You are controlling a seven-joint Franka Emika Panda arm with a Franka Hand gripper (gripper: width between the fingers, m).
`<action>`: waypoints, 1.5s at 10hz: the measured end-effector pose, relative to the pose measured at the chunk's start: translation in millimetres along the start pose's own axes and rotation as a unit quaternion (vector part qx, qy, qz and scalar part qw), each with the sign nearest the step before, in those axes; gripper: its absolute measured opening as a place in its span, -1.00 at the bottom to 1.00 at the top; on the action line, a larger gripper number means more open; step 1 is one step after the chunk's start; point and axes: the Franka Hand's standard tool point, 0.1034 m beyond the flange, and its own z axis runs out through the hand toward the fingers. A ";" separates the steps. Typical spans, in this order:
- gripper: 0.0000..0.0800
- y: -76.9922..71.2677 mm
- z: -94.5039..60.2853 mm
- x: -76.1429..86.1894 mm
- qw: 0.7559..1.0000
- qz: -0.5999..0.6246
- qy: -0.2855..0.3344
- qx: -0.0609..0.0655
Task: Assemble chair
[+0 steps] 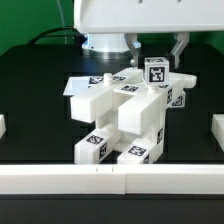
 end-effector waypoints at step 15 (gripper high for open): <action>-0.29 2.9 4.7 -10.3 1.000 0.005 0.000 -0.001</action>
Offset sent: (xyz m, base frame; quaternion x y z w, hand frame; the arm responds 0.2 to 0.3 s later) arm -0.0066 0.0020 -0.0018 -0.0093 -0.0022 -0.0004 1.0000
